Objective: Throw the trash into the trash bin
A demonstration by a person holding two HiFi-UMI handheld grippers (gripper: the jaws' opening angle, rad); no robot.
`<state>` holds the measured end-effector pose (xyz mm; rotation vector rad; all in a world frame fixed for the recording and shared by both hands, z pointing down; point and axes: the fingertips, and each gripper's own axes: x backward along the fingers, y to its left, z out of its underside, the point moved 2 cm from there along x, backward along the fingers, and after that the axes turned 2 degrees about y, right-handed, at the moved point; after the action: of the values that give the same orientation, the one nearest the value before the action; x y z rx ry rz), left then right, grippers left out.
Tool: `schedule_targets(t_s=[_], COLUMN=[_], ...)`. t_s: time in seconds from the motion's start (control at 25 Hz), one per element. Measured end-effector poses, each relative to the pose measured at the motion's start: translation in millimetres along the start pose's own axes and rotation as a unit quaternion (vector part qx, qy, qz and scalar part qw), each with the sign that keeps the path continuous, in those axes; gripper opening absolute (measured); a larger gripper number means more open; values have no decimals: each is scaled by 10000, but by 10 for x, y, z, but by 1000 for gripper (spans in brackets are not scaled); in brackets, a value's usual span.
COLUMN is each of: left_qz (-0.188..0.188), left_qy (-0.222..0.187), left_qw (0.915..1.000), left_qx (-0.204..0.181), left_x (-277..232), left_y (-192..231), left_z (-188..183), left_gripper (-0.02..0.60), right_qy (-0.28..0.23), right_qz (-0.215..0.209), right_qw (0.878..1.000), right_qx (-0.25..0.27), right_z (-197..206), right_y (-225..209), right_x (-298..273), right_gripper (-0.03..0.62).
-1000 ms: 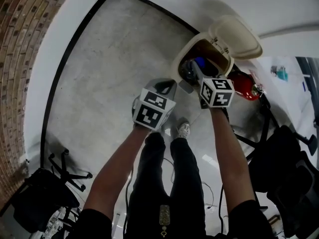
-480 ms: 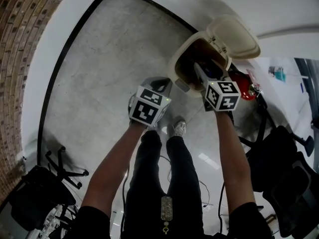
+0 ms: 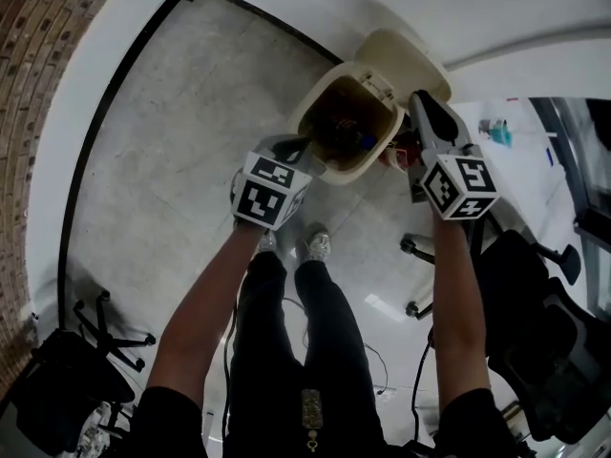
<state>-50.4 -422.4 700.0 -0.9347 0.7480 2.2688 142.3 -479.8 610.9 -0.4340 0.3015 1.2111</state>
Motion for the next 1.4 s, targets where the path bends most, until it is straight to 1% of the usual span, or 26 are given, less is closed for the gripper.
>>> schedule_targets(t_s=[0.04,0.16,0.28,0.32,0.4,0.52,0.72,0.84,0.88,0.96,1.04,1.08,1.24,1.4], left_qz=[15,59,49,34,10,-7,-120,-147,-152,-153,-142,-138,-135,-84], left_qy=[-23,-142,-231,-241,-256,-235,-175,-138,-122,-57,24,50,73,80], left_qw=[10000,9998,9995,9994,9994,9994,9996,9997,9997,9998,9998,9998,9998,9999], left_qx=[-22,-104,-207,-226,-241,-262,-203,-133,-115,-109,-124,-131,-138,-72], left_x=[-8,-37,-41,-42,-41,-19,68,101,115,145,176,195,254,251], left_y=[-24,-96,-126,-120,-107,-94,9,19,22,22,18,22,38,29], left_z=[-65,-283,-462,-501,-552,-563,-462,-367,-334,-253,-172,-143,-70,24], left_gripper=[5,5,5,5,5,5,5,5,5,5,5,5,5,6], right_qy=[-23,-107,-303,-277,-5,394,487,655,791,1193,1548,1651,1811,1903], right_qz=[54,229,473,552,644,462,-14,-419,-579,-817,-952,-1011,-1091,-941], right_qw=[10000,9997,9983,9979,9975,9976,9973,9944,9925,9877,9822,9798,9738,9722], right_qx=[15,46,-127,-203,-287,-322,-541,-713,-726,-591,-473,-505,-842,-984], right_z=[-73,-279,-490,-519,-489,-389,-333,-266,-207,11,278,394,788,1156], right_y=[-66,-283,-514,-594,-735,-772,-588,-456,-379,-180,29,127,429,627], right_x=[29,92,132,117,44,-31,9,56,60,53,59,63,76,36], right_gripper=[2,2,2,2,2,2,2,2,2,2,2,2,2,2])
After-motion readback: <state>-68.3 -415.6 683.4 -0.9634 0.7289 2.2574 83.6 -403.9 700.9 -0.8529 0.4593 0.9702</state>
